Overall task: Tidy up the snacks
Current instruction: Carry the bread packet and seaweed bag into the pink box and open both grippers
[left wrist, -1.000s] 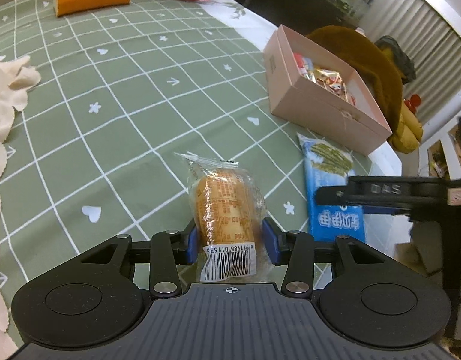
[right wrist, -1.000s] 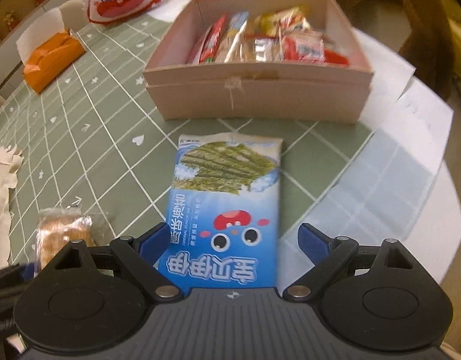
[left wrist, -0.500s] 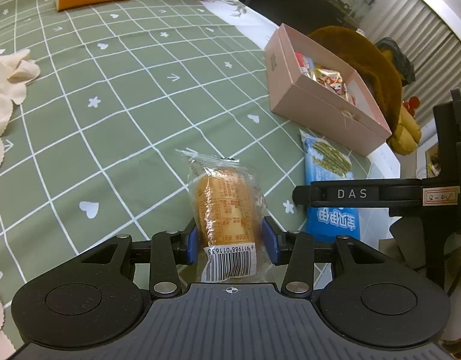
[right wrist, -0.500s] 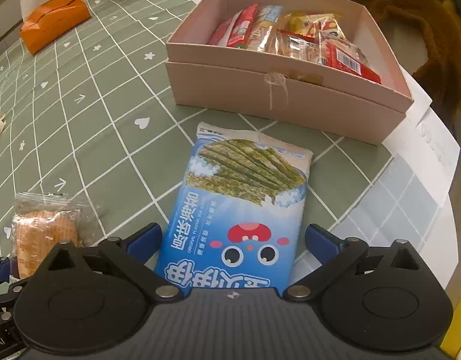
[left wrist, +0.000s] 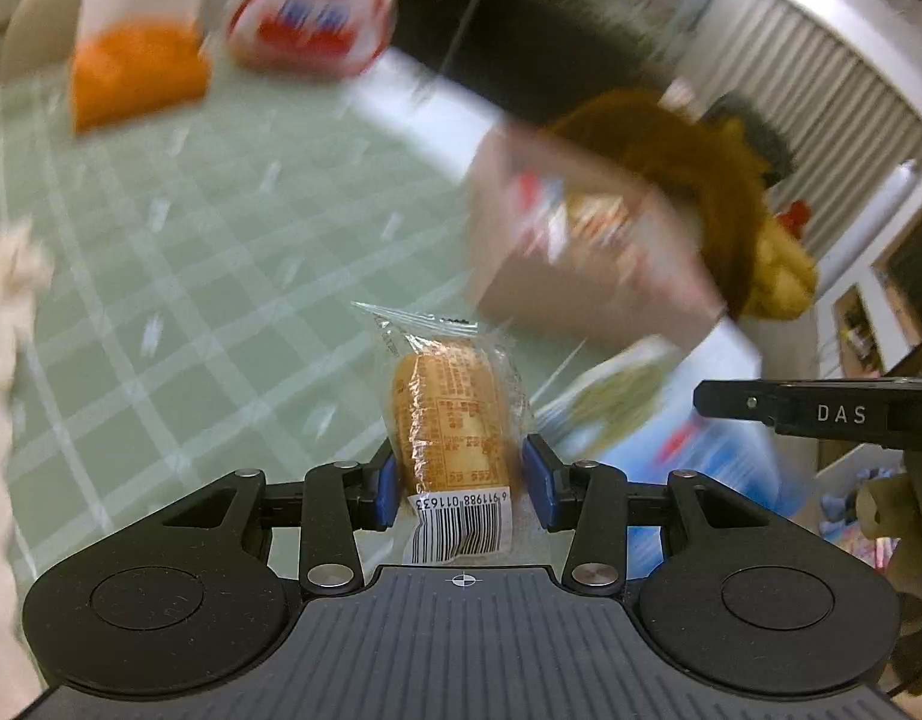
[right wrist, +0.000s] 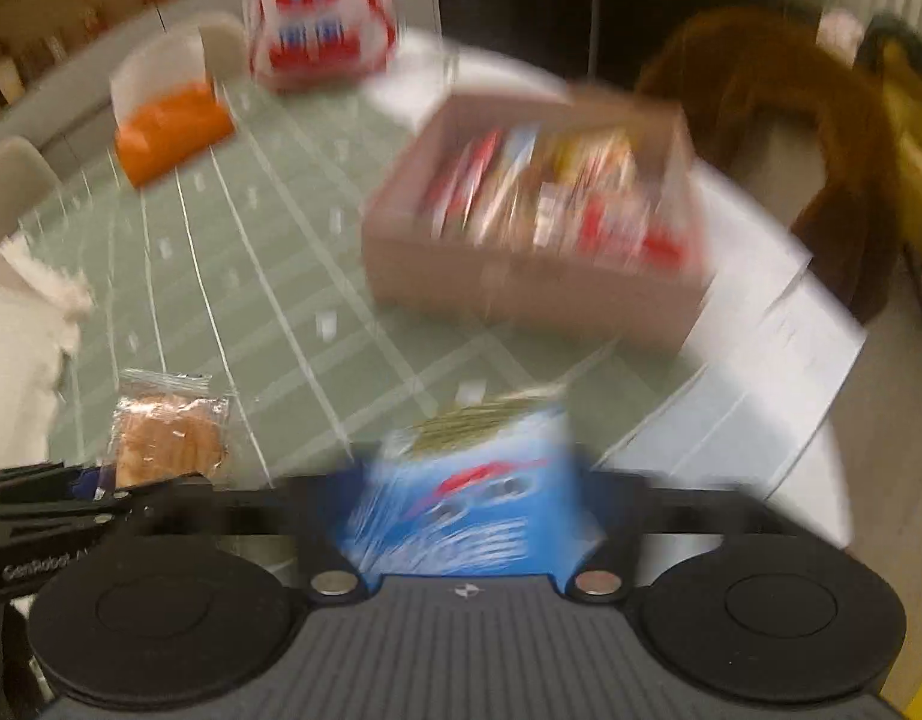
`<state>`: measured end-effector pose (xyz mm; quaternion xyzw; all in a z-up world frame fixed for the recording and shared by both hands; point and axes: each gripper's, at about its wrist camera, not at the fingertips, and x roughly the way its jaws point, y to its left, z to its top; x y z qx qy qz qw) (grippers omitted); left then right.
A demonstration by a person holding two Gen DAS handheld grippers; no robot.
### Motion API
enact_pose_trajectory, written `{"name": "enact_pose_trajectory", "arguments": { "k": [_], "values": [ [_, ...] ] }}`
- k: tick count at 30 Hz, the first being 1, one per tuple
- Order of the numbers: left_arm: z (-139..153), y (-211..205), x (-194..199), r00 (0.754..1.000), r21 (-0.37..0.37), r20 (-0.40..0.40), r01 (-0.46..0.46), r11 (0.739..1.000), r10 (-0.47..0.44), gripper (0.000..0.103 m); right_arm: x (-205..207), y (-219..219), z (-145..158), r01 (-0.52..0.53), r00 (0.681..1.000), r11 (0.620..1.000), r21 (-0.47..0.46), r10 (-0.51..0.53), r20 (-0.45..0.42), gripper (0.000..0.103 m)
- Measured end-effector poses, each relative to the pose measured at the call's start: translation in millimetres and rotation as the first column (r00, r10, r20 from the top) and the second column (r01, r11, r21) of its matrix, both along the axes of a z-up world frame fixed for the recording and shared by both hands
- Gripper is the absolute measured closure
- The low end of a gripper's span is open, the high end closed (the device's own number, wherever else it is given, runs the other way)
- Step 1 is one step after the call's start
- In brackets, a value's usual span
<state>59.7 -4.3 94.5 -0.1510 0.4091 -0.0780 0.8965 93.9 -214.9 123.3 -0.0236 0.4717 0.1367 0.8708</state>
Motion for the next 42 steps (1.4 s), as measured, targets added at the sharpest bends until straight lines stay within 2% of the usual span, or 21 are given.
{"name": "enact_pose_trajectory", "arguments": {
  "k": [2,4,6,8,10,12,16,20,21,22,25,30,32,33,38,42],
  "values": [
    [23,-5,8,0.998,-0.003,0.060,0.022,1.000,-0.022,0.056,10,-15,29,0.011,0.999,0.998,0.058,-0.013,0.036,0.079],
    [38,-8,14,0.996,-0.010,0.086,0.026,1.000,-0.025,0.056,19,-26,43,0.009,0.999,0.996,0.094,-0.014,0.050,0.078],
    [40,-9,17,0.997,-0.020,0.079,0.019,1.000,-0.018,0.056,27,-36,45,0.023,0.999,0.993,0.113,-0.028,0.045,0.076],
    [33,-8,16,0.999,-0.023,0.049,0.011,1.000,-0.010,0.056,29,-38,36,0.025,0.999,0.995,0.101,-0.028,0.027,0.068],
    [15,-5,13,1.000,-0.028,-0.006,-0.002,1.000,0.002,0.056,25,-36,15,0.008,1.000,0.997,0.083,-0.007,-0.013,0.041],
    [-3,-1,8,0.998,-0.034,-0.066,-0.026,0.999,0.024,0.056,21,-28,-9,-0.020,0.997,0.996,0.081,0.026,-0.073,0.028],
    [-35,7,3,0.983,-0.033,-0.170,-0.076,0.997,0.069,0.056,11,-7,-52,-0.050,0.980,0.995,0.089,0.066,-0.187,0.027],
    [-45,12,-4,0.978,-0.031,-0.194,-0.083,0.996,0.075,0.056,12,16,-80,-0.054,0.970,0.997,0.063,0.067,-0.232,0.027],
    [-46,12,-5,0.978,-0.030,-0.196,-0.080,0.996,0.073,0.056,13,20,-84,-0.050,0.969,0.997,0.055,0.062,-0.241,0.023],
    [-47,11,-6,0.977,-0.030,-0.199,-0.080,0.996,0.072,0.056,11,25,-85,-0.053,0.973,0.997,0.055,0.064,-0.220,0.016],
    [-50,11,-8,0.975,-0.036,-0.208,-0.081,0.996,0.072,0.056,9,44,-88,-0.096,0.974,0.995,0.022,0.098,-0.203,0.012],
    [-53,9,-12,0.975,-0.042,-0.213,-0.076,0.996,0.065,0.056,0,63,-92,-0.158,0.981,0.980,-0.121,0.141,-0.132,0.012],
    [-54,8,-14,0.975,-0.041,-0.212,-0.073,0.996,0.063,0.056,0,60,-90,-0.150,0.982,0.982,-0.111,0.136,-0.130,0.013],
    [-54,7,-14,0.975,-0.041,-0.212,-0.071,0.997,0.061,0.056,-1,58,-89,-0.145,0.983,0.983,-0.113,0.130,-0.127,0.017],
    [-52,3,-15,0.977,-0.033,-0.208,-0.056,0.998,0.048,0.056,-5,40,-79,-0.126,0.985,0.988,-0.092,0.114,-0.131,0.021],
    [-45,0,-13,0.979,-0.044,-0.198,-0.049,0.998,0.039,0.056,-8,17,-51,-0.098,0.991,0.994,-0.039,0.093,-0.098,0.022]
  ]
}}
